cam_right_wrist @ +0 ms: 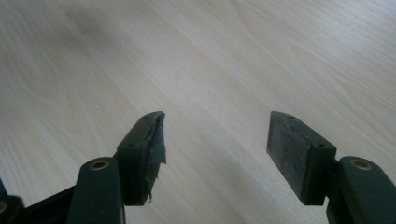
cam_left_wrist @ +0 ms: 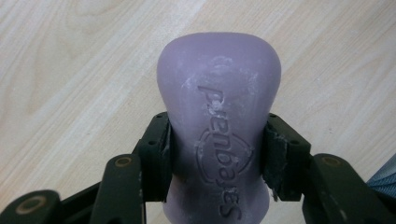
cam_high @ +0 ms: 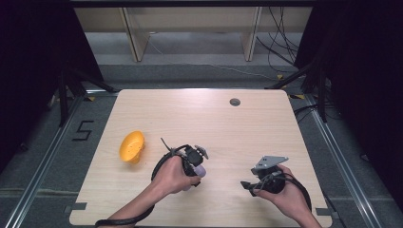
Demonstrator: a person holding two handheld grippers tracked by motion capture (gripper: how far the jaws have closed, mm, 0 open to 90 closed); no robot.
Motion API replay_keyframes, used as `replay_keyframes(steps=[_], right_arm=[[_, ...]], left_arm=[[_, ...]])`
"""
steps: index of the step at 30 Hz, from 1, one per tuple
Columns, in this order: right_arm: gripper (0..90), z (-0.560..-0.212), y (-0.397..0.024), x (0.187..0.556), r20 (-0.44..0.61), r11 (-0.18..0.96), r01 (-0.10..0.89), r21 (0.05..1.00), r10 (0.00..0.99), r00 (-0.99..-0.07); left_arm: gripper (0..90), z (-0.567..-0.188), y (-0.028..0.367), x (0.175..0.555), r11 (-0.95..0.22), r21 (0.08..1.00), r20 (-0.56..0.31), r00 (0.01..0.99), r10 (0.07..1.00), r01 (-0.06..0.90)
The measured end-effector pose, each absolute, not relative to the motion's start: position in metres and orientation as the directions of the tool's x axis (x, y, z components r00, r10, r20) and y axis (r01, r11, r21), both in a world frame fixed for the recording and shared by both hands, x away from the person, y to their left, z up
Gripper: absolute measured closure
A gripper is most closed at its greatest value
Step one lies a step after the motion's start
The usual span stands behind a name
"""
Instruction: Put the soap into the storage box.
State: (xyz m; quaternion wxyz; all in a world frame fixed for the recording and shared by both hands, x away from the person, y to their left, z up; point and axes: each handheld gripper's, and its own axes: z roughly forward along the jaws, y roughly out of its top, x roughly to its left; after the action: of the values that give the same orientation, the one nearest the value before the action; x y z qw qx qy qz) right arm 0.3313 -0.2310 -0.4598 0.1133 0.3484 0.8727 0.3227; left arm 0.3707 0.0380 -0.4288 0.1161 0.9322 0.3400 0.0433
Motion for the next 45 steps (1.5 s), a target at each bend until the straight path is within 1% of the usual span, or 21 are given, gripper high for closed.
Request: replay_keyframes(steps=[4, 5, 9, 10, 28, 30, 31, 32, 33, 45], right_arm=[[37.3, -0.46, -0.231, 0.331, 0.027, 0.548, 0.532, 0.645, 0.68, -0.733], [37.3, -0.461, -0.23, 0.331, 0.025, 0.536, 0.526, 0.661, 0.684, -0.729], [37.3, -0.461, -0.23, 0.331, 0.03, 0.532, 0.537, 0.655, 0.691, -0.722], [37.3, -0.461, -0.23, 0.331, 0.024, 0.537, 0.528, 0.658, 0.685, -0.728], [37.4, -0.461, -0.231, 0.332, 0.019, 0.539, 0.522, 0.661, 0.684, -0.73], [37.4, -0.459, -0.23, 0.331, 0.04, 0.525, 0.54, 0.658, 0.691, -0.721], [37.4, -0.46, -0.231, 0.332, 0.023, 0.533, 0.523, 0.664, 0.686, -0.728], [37.5, -0.458, -0.231, 0.331, 0.037, 0.535, 0.542, 0.648, 0.688, -0.725], [37.5, -0.458, -0.231, 0.332, 0.024, 0.54, 0.531, 0.653, 0.686, -0.727], [37.5, -0.458, -0.231, 0.331, 0.031, 0.53, 0.541, 0.653, 0.696, -0.718]], left_arm=[[49.3, -0.427, 0.041, 0.373, -0.744, 0.236, 0.001, 0.765, 0.644, 0.625], [49.2, -0.427, 0.041, 0.373, -0.739, 0.237, 0.0, 0.761, 0.648, 0.63], [49.3, -0.427, 0.043, 0.373, -0.736, 0.246, 0.005, 0.759, 0.652, 0.631], [49.3, -0.426, 0.044, 0.374, -0.74, 0.23, 0.001, 0.761, 0.649, 0.632], [49.3, -0.424, 0.055, 0.38, -0.714, 0.242, 0.006, 0.735, 0.678, 0.657], [49.3, -0.424, 0.056, 0.38, -0.711, 0.24, 0.001, 0.732, 0.681, 0.661], [49.2, -0.424, 0.056, 0.381, -0.71, 0.24, 0.0, 0.731, 0.682, 0.662], [49.3, -0.423, 0.057, 0.381, -0.711, 0.242, 0.005, 0.732, 0.681, 0.66], [49.2, -0.424, 0.058, 0.381, -0.705, 0.251, 0.003, 0.728, 0.686, 0.663], [49.3, -0.421, 0.063, 0.385, -0.692, 0.249, 0.004, 0.714, 0.7, 0.677]])
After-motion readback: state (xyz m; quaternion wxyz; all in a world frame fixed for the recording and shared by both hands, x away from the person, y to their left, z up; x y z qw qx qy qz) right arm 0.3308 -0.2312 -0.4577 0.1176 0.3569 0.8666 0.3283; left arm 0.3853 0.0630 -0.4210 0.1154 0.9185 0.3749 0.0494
